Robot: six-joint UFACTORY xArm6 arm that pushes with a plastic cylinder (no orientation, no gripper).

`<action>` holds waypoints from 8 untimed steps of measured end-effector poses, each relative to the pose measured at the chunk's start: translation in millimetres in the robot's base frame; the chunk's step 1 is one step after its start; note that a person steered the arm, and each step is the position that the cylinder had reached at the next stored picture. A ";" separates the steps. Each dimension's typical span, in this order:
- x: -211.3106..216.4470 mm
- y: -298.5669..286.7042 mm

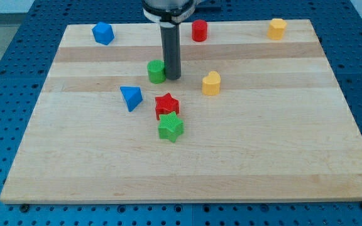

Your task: Slide the green circle to blue triangle

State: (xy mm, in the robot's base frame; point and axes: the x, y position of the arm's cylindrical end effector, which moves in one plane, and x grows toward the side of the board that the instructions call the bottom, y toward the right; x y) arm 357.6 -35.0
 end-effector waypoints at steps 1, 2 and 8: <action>-21.6 -1.7; -24.0 -20.5; 33.3 -34.7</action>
State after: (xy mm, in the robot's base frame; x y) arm 390.9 -69.8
